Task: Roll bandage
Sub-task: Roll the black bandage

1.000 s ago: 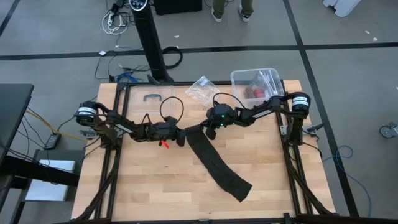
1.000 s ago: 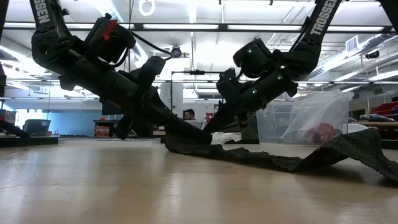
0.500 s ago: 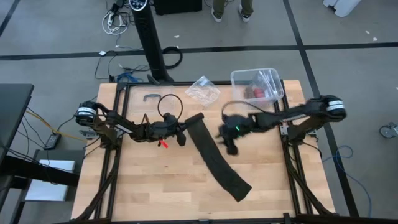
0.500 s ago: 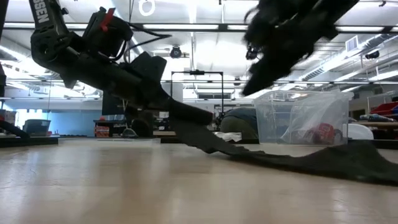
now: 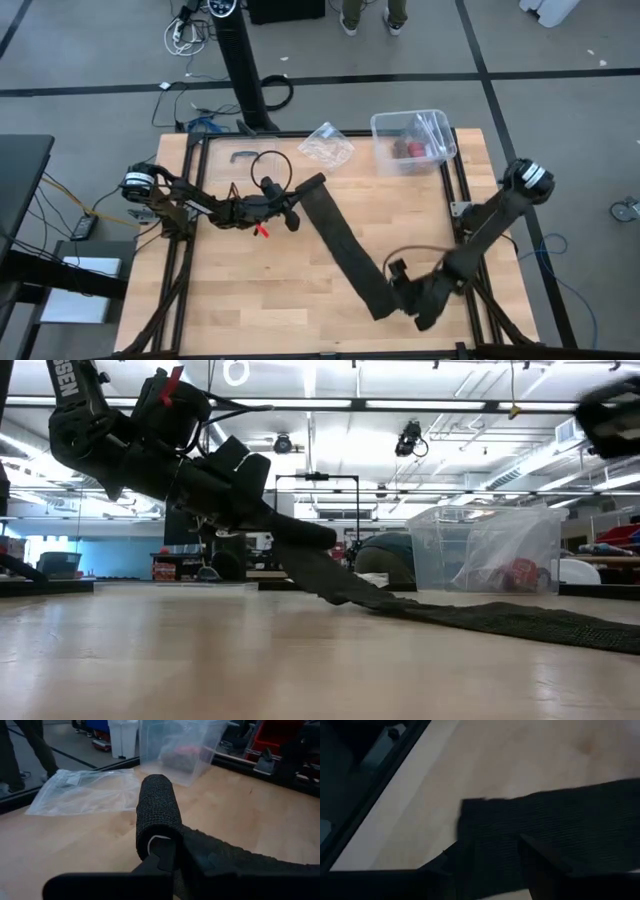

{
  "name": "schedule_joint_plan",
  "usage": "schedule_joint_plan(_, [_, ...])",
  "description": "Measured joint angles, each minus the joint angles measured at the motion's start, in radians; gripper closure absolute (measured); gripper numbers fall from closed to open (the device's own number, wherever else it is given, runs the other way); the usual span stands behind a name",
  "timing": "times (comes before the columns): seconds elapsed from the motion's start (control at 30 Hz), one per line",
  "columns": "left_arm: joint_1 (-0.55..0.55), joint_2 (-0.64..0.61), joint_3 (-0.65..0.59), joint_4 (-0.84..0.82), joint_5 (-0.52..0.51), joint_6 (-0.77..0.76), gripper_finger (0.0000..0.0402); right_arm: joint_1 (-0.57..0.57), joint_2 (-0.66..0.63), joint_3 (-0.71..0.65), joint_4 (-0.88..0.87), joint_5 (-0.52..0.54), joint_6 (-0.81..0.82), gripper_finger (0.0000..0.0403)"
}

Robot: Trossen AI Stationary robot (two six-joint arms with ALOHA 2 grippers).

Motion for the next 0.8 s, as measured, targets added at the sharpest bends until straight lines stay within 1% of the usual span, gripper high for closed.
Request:
schedule_joint_plan(0.1, [0.000,0.000,0.000,-0.001,-0.009,0.003,0.0383,0.034,0.086,0.033,0.007,0.003,0.027,0.0250])
schedule_joint_plan(0.23, [0.000,0.000,0.000,-0.003,-0.010,0.003,0.0383,0.044,0.171,0.088,-0.014,0.005,0.034,0.0253])
schedule_joint_plan(0.43, [0.000,0.000,0.000,-0.005,-0.017,0.003,0.0383,0.044,0.243,0.112,-0.016,0.005,0.038,0.0278])
schedule_joint_plan(0.57, [0.000,0.000,0.000,-0.006,-0.017,0.004,0.0383,0.045,0.262,0.113,-0.010,0.003,0.043,0.0310])
schedule_joint_plan(0.77, [0.000,-0.001,0.000,-0.010,-0.018,0.027,0.0383,0.045,0.263,0.114,-0.010,-0.002,0.044,0.0386])
schedule_joint_plan(0.8, [0.000,-0.001,0.000,-0.010,-0.019,0.032,0.0383,0.045,0.261,0.114,-0.011,-0.002,0.044,0.0394])
